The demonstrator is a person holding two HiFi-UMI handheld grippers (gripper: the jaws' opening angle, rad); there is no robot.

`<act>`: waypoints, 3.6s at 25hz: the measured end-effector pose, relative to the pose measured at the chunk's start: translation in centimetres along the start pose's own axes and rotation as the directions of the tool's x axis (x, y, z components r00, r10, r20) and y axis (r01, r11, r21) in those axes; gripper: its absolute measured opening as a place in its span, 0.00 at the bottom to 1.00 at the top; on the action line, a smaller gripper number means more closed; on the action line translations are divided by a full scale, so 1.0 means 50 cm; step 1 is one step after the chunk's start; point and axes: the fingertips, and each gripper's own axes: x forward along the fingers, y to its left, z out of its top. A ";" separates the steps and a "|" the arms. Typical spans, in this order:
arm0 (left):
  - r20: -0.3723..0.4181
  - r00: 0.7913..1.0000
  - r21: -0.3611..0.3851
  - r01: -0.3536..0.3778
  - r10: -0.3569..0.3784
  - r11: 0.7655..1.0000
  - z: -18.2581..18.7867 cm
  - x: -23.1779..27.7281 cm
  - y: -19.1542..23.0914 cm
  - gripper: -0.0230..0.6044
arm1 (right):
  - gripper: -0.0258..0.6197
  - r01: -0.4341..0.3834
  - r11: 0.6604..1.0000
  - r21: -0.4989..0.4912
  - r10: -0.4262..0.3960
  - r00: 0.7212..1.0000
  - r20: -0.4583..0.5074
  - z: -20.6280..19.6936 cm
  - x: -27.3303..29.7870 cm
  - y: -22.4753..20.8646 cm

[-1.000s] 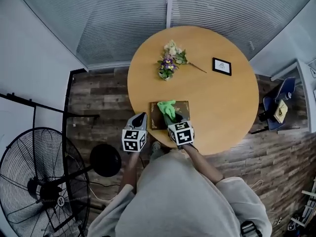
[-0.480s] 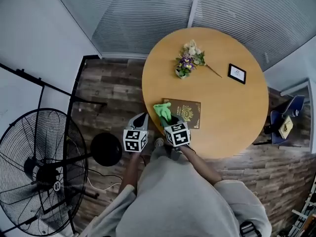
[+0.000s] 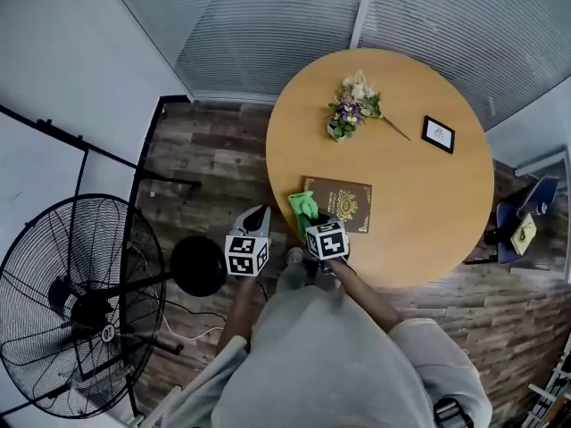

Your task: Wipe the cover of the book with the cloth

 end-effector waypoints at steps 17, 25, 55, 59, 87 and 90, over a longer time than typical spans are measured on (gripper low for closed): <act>-0.012 0.999 0.026 0.050 -0.050 0.998 0.018 0.037 -0.026 0.05 | 0.20 0.018 0.999 -0.050 -0.018 1.000 -0.012 -0.008 0.010 -0.019; -0.017 0.996 0.040 0.084 -0.083 0.996 0.024 0.060 -0.052 0.05 | 0.20 0.050 0.998 -0.029 -0.050 0.999 -0.011 -0.015 -0.009 -0.054; -0.041 0.971 0.111 0.240 -0.236 0.965 0.054 0.149 -0.183 0.05 | 0.20 0.193 0.977 0.093 -0.195 0.981 0.012 -0.055 -0.091 -0.195; -0.044 0.966 0.118 0.259 -0.255 0.959 0.059 0.160 -0.196 0.05 | 0.20 0.201 0.974 0.109 -0.203 0.979 0.011 -0.061 -0.099 -0.209; -0.070 0.936 0.170 0.353 -0.346 0.920 0.078 0.202 -0.280 0.05 | 0.20 0.321 0.929 0.185 -0.328 0.944 0.011 -0.100 -0.192 -0.317; -0.069 0.936 0.173 0.353 -0.346 0.920 0.079 0.204 -0.279 0.05 | 0.20 0.337 0.925 0.174 -0.344 0.939 0.014 -0.102 -0.203 -0.326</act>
